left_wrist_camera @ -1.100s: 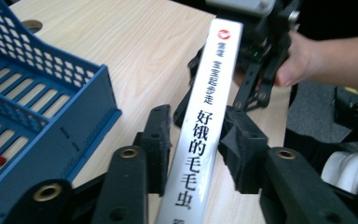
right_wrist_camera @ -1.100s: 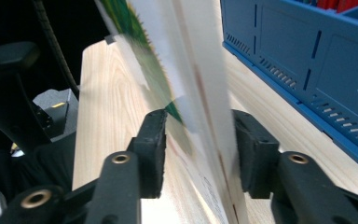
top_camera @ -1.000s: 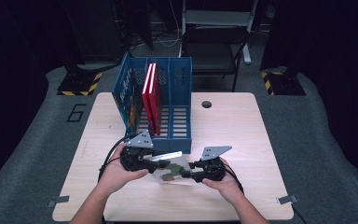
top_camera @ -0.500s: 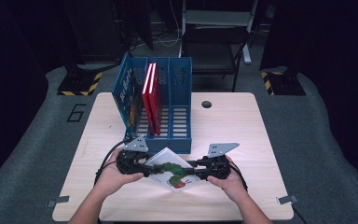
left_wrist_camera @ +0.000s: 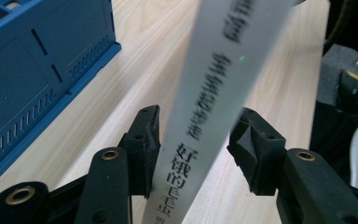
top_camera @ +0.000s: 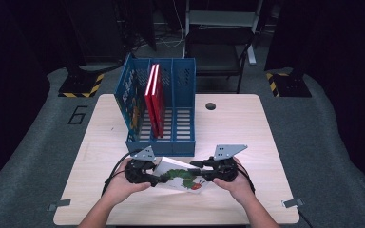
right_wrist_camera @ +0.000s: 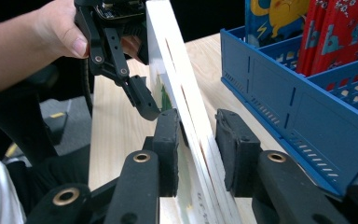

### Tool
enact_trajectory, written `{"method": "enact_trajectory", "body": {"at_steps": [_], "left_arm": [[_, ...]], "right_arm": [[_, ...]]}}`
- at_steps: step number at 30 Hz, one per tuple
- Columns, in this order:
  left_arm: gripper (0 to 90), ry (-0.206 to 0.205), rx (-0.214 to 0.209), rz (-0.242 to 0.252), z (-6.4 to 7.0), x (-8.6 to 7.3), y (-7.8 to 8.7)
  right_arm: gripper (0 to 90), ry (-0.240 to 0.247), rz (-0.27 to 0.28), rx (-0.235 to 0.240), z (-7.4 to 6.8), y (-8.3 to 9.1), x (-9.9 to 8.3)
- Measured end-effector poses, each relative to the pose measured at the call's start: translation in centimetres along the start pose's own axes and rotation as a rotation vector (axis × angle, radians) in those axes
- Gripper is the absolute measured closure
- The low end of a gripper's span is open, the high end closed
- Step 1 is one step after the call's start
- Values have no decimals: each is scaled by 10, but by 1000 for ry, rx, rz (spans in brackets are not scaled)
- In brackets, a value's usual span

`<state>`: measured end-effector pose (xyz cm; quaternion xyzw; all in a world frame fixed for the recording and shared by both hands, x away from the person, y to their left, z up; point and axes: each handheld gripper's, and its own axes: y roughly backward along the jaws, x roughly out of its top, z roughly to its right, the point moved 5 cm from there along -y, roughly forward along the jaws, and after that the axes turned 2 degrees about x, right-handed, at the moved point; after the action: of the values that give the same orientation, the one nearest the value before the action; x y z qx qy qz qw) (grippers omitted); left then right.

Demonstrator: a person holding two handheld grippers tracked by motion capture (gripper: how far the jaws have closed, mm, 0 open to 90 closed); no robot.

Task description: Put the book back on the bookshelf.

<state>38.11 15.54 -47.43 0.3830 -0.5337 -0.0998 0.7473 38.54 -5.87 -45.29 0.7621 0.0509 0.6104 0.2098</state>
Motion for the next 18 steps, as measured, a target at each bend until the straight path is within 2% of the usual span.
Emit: {"method": "enact_trajectory", "body": {"at_steps": [4, 10, 12, 13, 14, 18], "left_arm": [[538, 11, 15, -14, -1, -4, -9], [549, 36, 10, -24, -3, -13, -20], [591, 4, 52, -46, -3, -15, -24], [594, 8, 49, -59, -3, -16, -25], [595, 25, 37, -44, -2, -16, -27], [607, 34, 28, -39, -2, -17, -28]], "right_arm": [[675, 34, -29, -30, -3, -1, 2], [656, 91, -57, -50, -8, -5, 3], [636, 92, -60, -51, -9, -7, 2], [636, 101, -61, -61, -9, -9, 2], [636, 100, -61, -61, -9, -9, 2], [625, 85, -42, -77, -7, -8, 3]]}}
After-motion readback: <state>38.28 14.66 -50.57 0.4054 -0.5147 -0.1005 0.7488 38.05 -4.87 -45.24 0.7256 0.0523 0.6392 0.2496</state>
